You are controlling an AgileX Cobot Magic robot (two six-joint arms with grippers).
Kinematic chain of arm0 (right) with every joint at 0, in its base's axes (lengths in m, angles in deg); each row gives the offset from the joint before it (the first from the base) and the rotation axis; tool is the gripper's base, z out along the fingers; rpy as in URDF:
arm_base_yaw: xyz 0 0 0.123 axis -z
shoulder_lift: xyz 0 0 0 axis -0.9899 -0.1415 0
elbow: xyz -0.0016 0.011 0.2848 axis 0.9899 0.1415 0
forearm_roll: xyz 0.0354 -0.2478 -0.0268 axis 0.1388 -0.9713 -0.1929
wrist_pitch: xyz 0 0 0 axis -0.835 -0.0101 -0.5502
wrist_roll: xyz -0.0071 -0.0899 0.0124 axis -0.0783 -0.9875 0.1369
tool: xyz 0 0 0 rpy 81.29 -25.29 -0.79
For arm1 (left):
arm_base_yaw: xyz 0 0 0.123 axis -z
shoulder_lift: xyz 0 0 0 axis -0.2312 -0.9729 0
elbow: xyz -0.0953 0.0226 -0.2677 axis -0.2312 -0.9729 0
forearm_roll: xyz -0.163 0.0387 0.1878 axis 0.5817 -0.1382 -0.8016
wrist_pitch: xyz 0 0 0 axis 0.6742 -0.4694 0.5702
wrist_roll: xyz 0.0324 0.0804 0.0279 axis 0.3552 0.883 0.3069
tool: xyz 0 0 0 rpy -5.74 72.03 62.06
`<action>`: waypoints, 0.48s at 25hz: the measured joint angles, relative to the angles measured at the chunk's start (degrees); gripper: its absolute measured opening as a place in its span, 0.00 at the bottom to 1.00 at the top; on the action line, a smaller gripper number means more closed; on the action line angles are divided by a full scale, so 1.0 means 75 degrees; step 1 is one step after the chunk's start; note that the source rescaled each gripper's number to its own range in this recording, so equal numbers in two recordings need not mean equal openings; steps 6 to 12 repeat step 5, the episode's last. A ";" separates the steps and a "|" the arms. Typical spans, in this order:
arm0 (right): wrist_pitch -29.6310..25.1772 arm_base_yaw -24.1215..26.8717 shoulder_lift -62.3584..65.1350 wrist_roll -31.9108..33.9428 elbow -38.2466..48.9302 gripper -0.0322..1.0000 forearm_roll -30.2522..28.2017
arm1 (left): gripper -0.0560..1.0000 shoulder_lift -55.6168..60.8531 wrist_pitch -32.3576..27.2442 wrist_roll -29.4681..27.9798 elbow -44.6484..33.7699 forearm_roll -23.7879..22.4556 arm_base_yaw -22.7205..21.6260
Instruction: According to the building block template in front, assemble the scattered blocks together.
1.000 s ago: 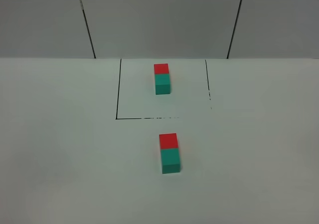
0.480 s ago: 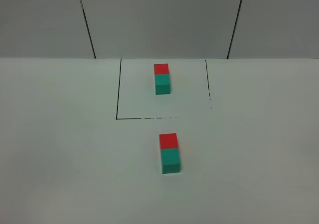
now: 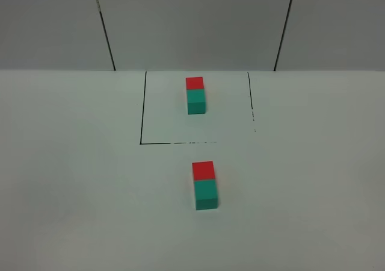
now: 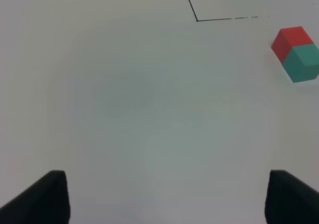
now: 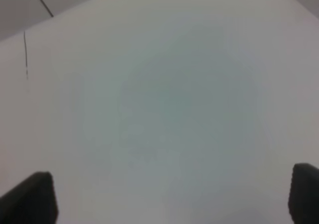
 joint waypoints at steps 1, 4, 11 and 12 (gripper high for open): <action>0.0000 0.0000 0.0000 0.0003 0.0000 0.85 0.0001 | 0.69 0.0000 0.0000 0.0000 0.0000 0.0000 0.0000; 0.0000 0.0000 0.0000 0.0006 0.0000 0.84 -0.0008 | 0.69 0.0000 0.0000 0.0000 0.0000 0.0000 0.0000; 0.0000 0.0000 0.0000 0.0006 0.0000 0.84 -0.0008 | 0.69 0.0000 0.0000 0.0000 0.0000 0.0000 0.0000; 0.0000 0.0000 0.0000 0.0006 0.0000 0.84 -0.0008 | 0.69 0.0000 0.0000 0.0000 0.0000 0.0000 0.0000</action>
